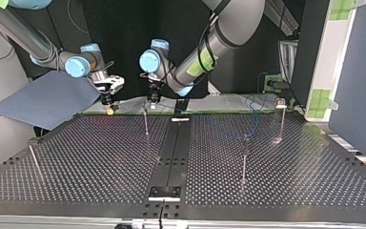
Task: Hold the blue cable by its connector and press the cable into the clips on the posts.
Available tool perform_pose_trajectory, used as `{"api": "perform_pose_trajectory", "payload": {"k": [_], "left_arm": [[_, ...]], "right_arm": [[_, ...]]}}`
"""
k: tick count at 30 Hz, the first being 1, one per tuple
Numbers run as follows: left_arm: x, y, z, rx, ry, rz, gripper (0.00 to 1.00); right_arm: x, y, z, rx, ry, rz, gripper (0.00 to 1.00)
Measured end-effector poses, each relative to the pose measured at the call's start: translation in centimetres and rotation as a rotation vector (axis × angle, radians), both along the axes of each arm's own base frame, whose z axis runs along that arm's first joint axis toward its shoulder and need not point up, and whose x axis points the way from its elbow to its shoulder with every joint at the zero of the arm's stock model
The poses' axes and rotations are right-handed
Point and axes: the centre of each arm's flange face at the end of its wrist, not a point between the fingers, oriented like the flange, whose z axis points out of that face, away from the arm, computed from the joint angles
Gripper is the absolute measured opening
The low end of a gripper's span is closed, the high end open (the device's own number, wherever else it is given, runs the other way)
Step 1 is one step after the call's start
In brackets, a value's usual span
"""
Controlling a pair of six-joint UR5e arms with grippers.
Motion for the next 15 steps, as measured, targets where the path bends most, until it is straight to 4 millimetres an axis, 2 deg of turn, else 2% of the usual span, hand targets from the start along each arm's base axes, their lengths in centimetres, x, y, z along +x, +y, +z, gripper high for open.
{"api": "perform_pose_trajectory", "payload": {"k": [6,15], "left_arm": [[0.4,0.3,-1.1,0.002,0.007,-0.01,0.0],[2.1,1.2,-0.9,-0.009,0.007,-0.012,0.0]], "right_arm": [[0.0,-0.1,0.0,-0.005,0.002,0.0,0.0],[0.0,-0.2,0.1,-0.012,0.003,0.0,0.0]]}}
